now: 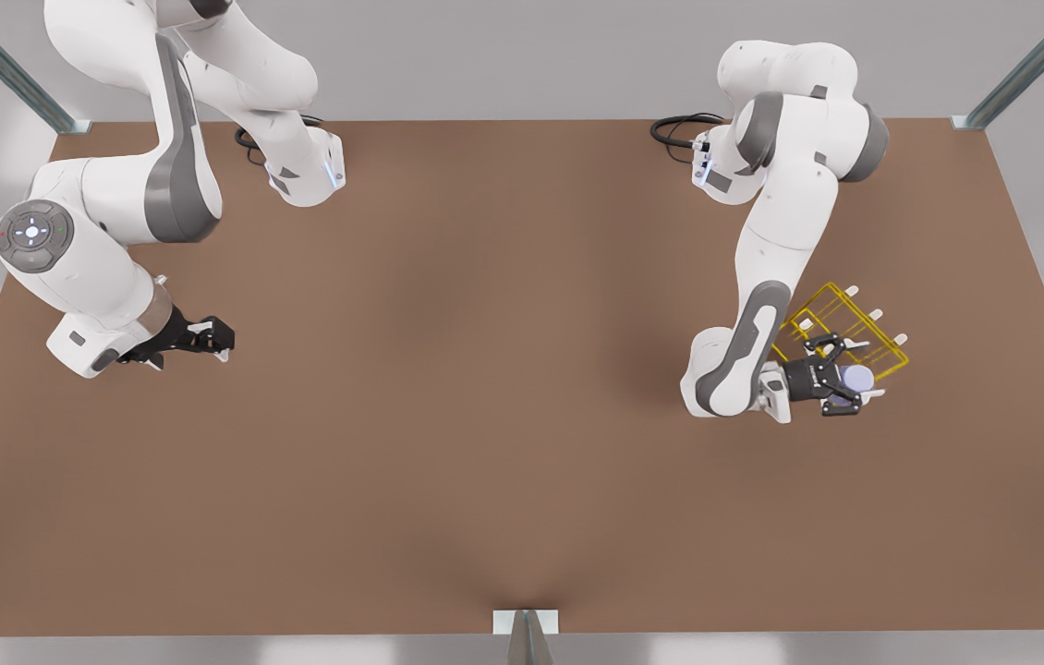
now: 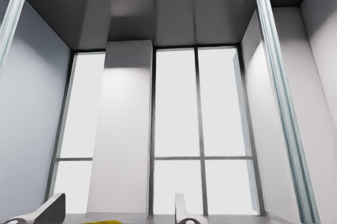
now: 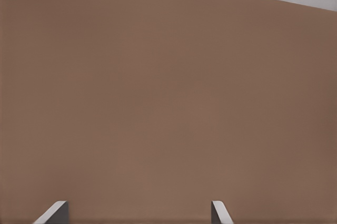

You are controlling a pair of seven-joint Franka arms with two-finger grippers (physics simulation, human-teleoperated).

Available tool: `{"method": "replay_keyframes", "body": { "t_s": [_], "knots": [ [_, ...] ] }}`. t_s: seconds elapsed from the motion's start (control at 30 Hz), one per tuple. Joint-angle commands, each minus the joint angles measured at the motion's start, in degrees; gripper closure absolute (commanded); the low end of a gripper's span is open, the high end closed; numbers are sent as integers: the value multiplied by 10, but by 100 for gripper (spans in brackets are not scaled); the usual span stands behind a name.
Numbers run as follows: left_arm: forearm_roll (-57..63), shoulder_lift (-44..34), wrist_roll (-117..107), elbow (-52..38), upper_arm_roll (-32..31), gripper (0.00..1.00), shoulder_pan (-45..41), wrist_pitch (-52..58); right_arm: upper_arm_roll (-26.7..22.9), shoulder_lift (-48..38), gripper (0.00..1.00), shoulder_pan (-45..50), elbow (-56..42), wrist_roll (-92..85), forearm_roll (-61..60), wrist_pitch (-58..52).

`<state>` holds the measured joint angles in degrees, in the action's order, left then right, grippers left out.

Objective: Place the cup on the cup holder

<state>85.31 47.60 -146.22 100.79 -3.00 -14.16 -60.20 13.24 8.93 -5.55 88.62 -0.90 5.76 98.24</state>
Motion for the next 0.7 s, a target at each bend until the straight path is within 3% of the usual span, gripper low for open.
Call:
{"method": "replay_keyframes", "body": {
  "t_s": [0.0,0.1,0.2,0.27,0.33,0.4,0.47,0.5,0.53,0.57,0.6,0.63,0.67],
  "knots": [
    [0,0,-25,-1,0,0,-3,2,0,-1,0,0,0,-1,0,0],
    [-9,-11,-4,-4,-6,0,-20,11,0,-1,0,0,0,-1,0,0],
    [-166,-153,179,-50,-103,0,-47,20,0,-1,0,0,0,-1,0,0],
    [-341,-189,399,-209,-162,0,-43,20,0,-2,0,0,-1,-1,0,-2],
    [-548,-218,586,-272,-196,0,-10,-13,0,-4,0,-3,-11,-1,-2,-8],
    [-669,-241,768,-292,-198,0,29,-55,0,-4,0,-3,-13,-1,-2,-8],
    [-700,-254,1021,-292,-203,0,65,-64,0,-6,0,-3,-21,-2,-2,-9],
    [-757,-260,1244,-294,-203,0,116,-62,0,-6,0,-3,-22,-2,-2,-9],
    [-799,-255,1353,-331,-148,0,109,-56,0,-5,0,-4,-26,-2,-3,-9],
    [-786,-243,1335,-339,-140,0,86,-62,0,-5,0,-5,-26,-2,-2,-9],
    [-811,-246,1405,-341,-145,0,119,-77,-1,-5,0,-8,-26,-2,-2,-9],
    [-841,-293,1476,-304,-97,0,116,-123,-1,-5,0,-8,-26,-2,-2,-9],
    [-869,-420,1475,-110,-54,0,100,-264,-1,-6,0,-9,-26,-2,-2,-9]
  ]
}}
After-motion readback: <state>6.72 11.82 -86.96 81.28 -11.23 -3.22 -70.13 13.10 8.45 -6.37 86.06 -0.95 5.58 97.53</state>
